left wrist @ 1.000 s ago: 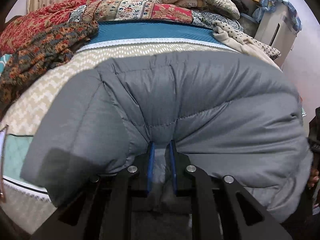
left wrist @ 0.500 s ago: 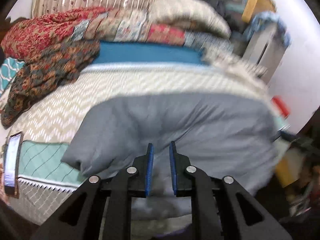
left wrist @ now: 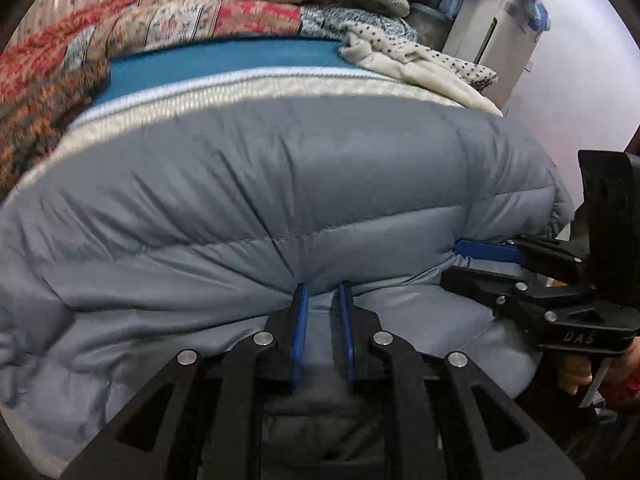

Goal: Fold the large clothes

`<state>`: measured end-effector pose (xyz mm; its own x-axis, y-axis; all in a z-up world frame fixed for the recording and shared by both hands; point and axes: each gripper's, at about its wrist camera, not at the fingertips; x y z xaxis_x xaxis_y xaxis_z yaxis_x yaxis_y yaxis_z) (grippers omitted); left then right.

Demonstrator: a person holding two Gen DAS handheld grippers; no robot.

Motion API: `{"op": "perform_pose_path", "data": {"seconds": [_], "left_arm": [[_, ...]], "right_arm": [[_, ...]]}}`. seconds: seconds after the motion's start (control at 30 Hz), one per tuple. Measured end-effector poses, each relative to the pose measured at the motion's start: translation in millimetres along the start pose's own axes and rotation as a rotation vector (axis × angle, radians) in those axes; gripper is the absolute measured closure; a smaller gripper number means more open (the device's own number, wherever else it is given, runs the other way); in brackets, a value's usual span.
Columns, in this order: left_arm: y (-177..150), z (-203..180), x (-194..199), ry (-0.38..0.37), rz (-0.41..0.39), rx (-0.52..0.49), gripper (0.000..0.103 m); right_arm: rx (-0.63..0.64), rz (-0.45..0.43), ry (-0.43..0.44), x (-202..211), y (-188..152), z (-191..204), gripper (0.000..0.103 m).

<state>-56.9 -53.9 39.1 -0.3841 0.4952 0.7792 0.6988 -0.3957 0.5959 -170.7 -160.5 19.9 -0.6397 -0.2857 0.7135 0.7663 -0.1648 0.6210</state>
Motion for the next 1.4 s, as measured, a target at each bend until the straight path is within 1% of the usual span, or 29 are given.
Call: {"op": "perform_pose_path", "data": {"seconds": [0.1, 0.17, 0.27, 0.3, 0.37, 0.4, 0.43, 0.47, 0.5, 0.53, 0.57, 0.6, 0.67, 0.73, 0.77, 0.8, 0.83, 0.87, 0.93, 1.0, 1.03, 1.07, 1.1, 1.13, 1.17, 1.23, 1.3, 1.37, 1.4], "left_arm": [[2.1, 1.7, 3.7, -0.002, 0.023, 0.010, 0.086], [5.9, -1.5, 20.1, 0.047, 0.015, -0.019, 0.086], [15.0, 11.7, 62.4, 0.126, -0.086, -0.042, 0.087], [18.5, 23.8, 82.1, 0.184, -0.131, -0.034, 0.088], [22.5, 48.7, 107.3, 0.279, -0.185, 0.000, 0.103], [22.6, 67.5, 119.0, 0.322, -0.204, 0.035, 0.103], [22.6, 84.7, 125.8, 0.342, -0.207, 0.076, 0.103], [21.3, 108.4, 129.5, 0.337, -0.188, 0.141, 0.103], [21.1, 125.5, 128.4, 0.313, -0.163, 0.188, 0.103], [18.4, 138.8, 126.7, 0.277, -0.135, 0.233, 0.103], [12.8, 156.7, 119.3, 0.229, -0.096, 0.290, 0.103], [8.5, 165.3, 112.1, 0.208, -0.072, 0.325, 0.103], [-6.8, 179.1, 101.0, 0.159, -0.040, 0.383, 0.103], [-19.4, 186.4, 83.8, 0.065, -0.010, 0.458, 0.103], [-25.7, 188.9, 77.1, 0.037, 0.002, 0.480, 0.103], [-33.4, 190.8, 65.3, -0.015, 0.025, 0.517, 0.103], [-38.2, 190.3, 56.1, -0.046, 0.047, 0.534, 0.103], [-45.1, 189.3, 45.1, -0.081, 0.071, 0.562, 0.103], [-49.9, 179.9, 41.9, -0.075, 0.045, 0.551, 0.103], [-48.1, 167.2, 38.3, -0.153, 0.071, 0.541, 0.103], [-46.5, 158.7, 38.5, -0.179, 0.068, 0.529, 0.103], [-44.6, 149.6, 41.2, -0.185, 0.056, 0.502, 0.103], [-41.8, 138.9, 42.8, -0.168, 0.042, 0.457, 0.103], [-38.9, 131.0, 41.3, -0.141, 0.041, 0.425, 0.103], [-36.5, 121.8, 40.4, -0.105, 0.041, 0.397, 0.103], [-27.2, 112.5, 43.4, -0.066, 0.041, 0.363, 0.103], [-13.1, 101.3, 51.1, -0.040, 0.031, 0.325, 0.103], [4.7, 91.4, 58.1, -0.042, 0.016, 0.294, 0.097], [20.9, 82.9, 61.3, -0.053, -0.002, 0.273, 0.096]], "right_arm": [[0.007, 0.016, -0.002, -3.9, 2.5, 2.7, 0.059], [0.009, 0.021, 0.006, 0.7, 4.3, 3.2, 0.059], [-0.019, 0.000, 0.026, 21.9, 6.1, -4.5, 0.059], [-0.033, -0.031, 0.026, 35.8, 7.7, -9.3, 0.057], [-0.060, -0.122, 0.006, 68.6, 13.5, -22.1, 0.049], [-0.073, -0.164, -0.013, 82.3, 16.4, -28.8, 0.039], [-0.091, -0.210, -0.045, 96.5, 18.9, -37.7, 0.029], [-0.125, -0.266, -0.093, 112.6, 21.7, -51.1, 0.025], [-0.148, -0.292, -0.116, 120.2, 23.5, -61.5, 0.020], [-0.177, -0.311, -0.142, 126.2, 24.5, -74.3, 0.019], [-0.226, -0.313, -0.176, 129.1, 24.2, -91.4, 0.018], [-0.261, -0.306, -0.188, 128.5, 22.3, -104.0, 0.016], [-0.328, -0.282, -0.197, 121.1, 17.5, -126.2, 0.016], [-0.415, -0.234, -0.198, 106.0, 5.4, -150.2, 0.016], [-0.458, -0.209, -0.178, 97.1, 0.8, -158.3, 0.016], [-0.525, -0.176, -0.132, 85.4, -7.1, -169.0, 0.016], [-0.582, -0.159, -0.089, 77.1, -13.1, -176.3, 0.015], [-0.614, -0.170, -0.076, 73.6, -16.6, -179.5, 0.014], [-0.614, -0.179, -0.068, 69.5, -13.1, -173.2, 0.011], [-0.607, -0.149, 0.035, 62.9, -6.7, -159.4, 0.012], [-0.605, -0.131, 0.098, 57.5, -3.5, -152.4, 0.012], [-0.582, -0.108, 0.141, 49.9, 0.6, -142.7, 0.013], [-0.548, -0.088, 0.133, 44.5, 4.1, -132.9, 0.019], [-0.490, -0.052, 0.103, 35.3, 9.8, -119.8, 0.033], [-0.454, -0.038, 0.079, 30.7, 15.0, -112.0, 0.041], [-0.412, -0.054, 0.094, 30.0, 30.9, -100.2, 0.075], [-0.378, -0.091, 0.101, 39.6, 52.4, -99.2, 0.084], [-0.346, -0.152, 0.106, 52.7, 77.2, -105.9, 0.087], [-0.332, -0.181, 0.102, 59.5, 89.4, -110.3, 0.088]]}}
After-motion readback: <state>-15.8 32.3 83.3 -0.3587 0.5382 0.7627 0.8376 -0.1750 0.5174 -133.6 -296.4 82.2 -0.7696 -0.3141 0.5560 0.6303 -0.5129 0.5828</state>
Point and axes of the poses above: each gripper's, at about its wrist camera, not at the fingertips, and x roughly against the way its jaws point, z to its left, y to its top, and after that the axes turned 2 degrees about -z, right-handed
